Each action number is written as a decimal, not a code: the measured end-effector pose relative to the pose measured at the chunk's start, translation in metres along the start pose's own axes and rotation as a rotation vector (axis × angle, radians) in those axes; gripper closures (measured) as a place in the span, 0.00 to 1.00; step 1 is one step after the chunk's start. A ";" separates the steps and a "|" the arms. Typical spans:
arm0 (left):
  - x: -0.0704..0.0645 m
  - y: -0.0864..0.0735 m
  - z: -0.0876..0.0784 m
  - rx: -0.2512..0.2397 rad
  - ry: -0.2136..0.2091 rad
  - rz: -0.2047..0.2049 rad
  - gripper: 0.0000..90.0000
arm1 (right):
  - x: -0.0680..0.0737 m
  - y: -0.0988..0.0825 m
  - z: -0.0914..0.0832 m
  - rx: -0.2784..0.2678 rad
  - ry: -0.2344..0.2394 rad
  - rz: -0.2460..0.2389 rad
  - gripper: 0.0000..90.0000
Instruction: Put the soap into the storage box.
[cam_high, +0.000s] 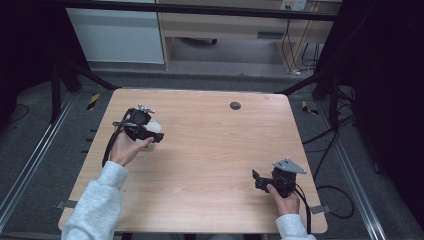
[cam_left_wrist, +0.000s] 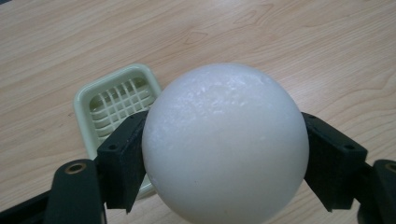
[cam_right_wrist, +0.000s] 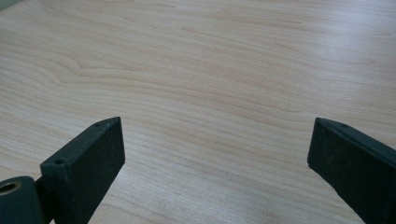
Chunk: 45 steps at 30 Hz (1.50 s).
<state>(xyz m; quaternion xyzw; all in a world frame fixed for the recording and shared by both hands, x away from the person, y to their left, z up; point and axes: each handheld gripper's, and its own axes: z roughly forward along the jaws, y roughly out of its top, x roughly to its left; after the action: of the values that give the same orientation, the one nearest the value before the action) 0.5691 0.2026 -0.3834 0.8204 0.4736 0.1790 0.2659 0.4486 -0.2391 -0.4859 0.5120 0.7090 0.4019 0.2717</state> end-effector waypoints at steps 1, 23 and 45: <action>0.002 0.000 0.001 0.004 0.004 -0.003 0.27 | 0.000 0.000 0.000 0.000 0.001 0.001 0.05; 0.040 -0.005 0.026 0.045 0.054 -0.104 0.27 | 0.001 0.000 0.000 0.001 0.008 0.001 0.05; 0.058 -0.013 0.054 0.103 0.059 -0.142 0.27 | 0.000 0.000 0.001 0.002 0.005 0.002 0.05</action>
<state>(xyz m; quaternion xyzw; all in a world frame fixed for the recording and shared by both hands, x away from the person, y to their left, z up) 0.6180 0.2439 -0.4313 0.7916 0.5468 0.1594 0.2213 0.4487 -0.2385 -0.4865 0.5117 0.7096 0.4029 0.2690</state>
